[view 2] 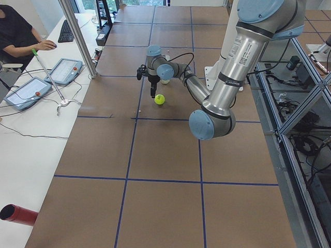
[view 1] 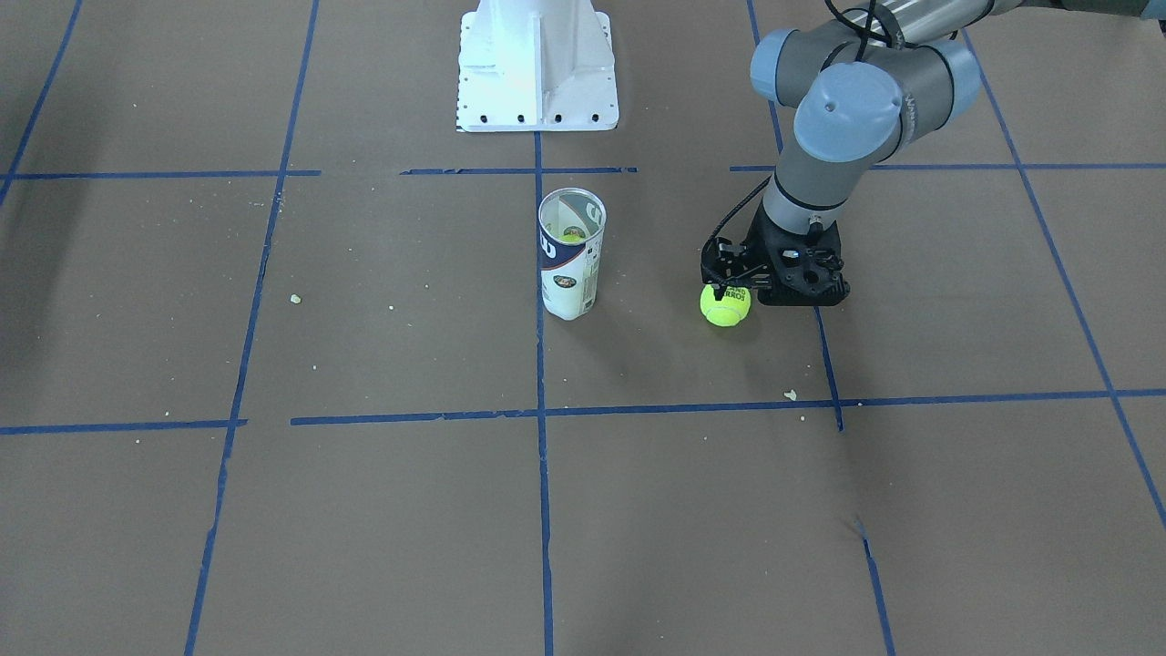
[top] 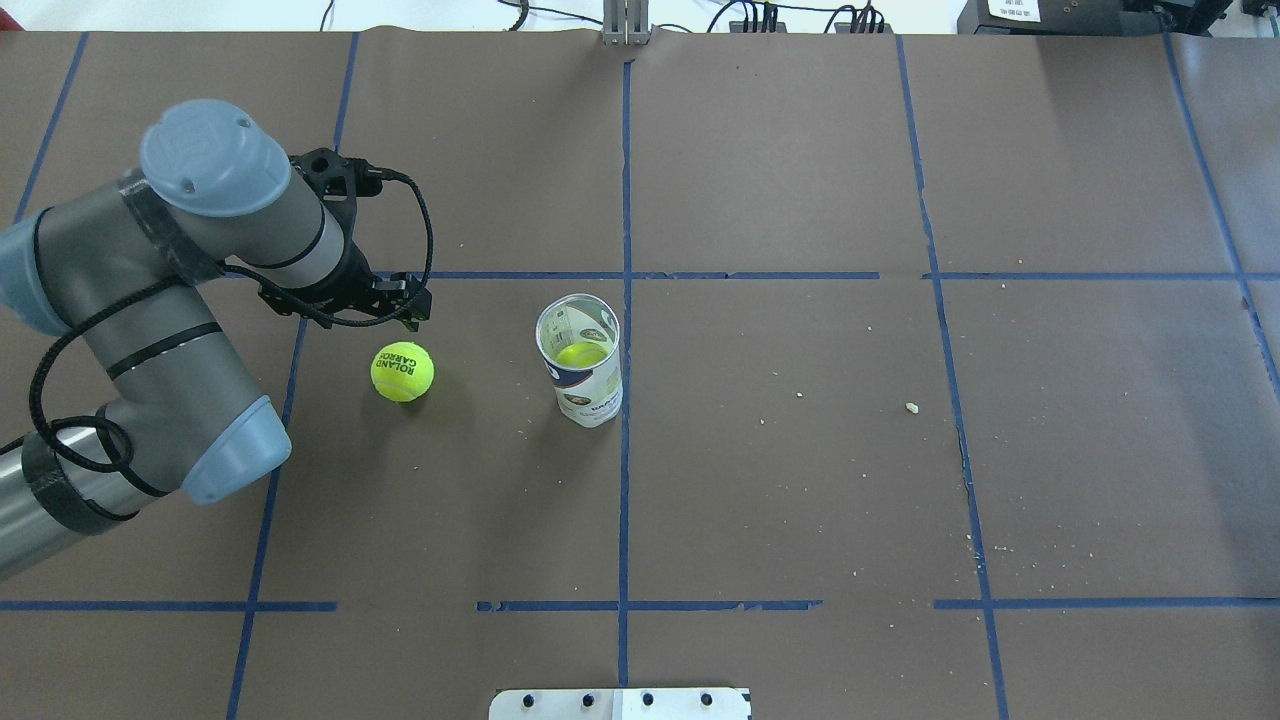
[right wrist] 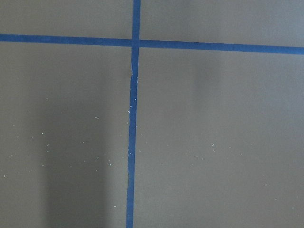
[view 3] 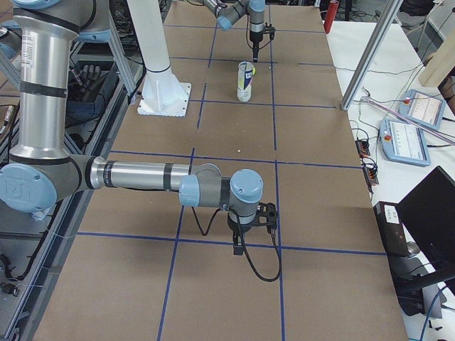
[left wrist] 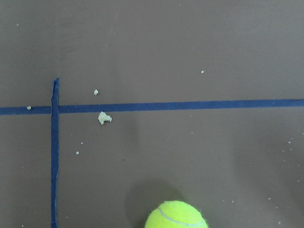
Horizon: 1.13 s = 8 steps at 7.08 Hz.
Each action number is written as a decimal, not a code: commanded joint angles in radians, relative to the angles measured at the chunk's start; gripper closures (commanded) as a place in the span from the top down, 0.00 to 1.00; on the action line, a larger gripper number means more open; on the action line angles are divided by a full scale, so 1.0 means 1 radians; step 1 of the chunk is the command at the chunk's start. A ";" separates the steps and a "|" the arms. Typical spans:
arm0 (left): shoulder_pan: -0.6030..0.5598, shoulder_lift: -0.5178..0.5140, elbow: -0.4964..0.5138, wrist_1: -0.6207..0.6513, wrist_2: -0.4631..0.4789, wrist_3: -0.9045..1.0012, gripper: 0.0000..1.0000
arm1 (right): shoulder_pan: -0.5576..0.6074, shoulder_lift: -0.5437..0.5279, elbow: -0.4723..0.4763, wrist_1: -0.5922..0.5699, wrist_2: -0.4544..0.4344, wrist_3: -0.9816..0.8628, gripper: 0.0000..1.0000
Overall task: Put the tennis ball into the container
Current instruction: 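Move the left gripper over the loose yellow-green tennis ball, then lower the left gripper and close it around the tennis ball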
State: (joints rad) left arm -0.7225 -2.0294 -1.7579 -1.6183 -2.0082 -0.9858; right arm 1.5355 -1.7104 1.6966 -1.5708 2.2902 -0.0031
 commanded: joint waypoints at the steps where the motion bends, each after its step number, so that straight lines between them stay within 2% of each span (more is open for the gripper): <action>1: 0.025 0.001 0.055 -0.077 0.000 -0.014 1.00 | 0.000 0.000 0.000 0.000 0.000 0.000 1.00; 8: 0.068 0.008 0.101 -0.118 0.002 -0.024 1.00 | 0.000 0.000 0.000 0.000 0.000 0.000 1.00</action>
State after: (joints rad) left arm -0.6563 -2.0219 -1.6708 -1.7224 -2.0065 -1.0105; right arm 1.5356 -1.7104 1.6966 -1.5708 2.2902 -0.0031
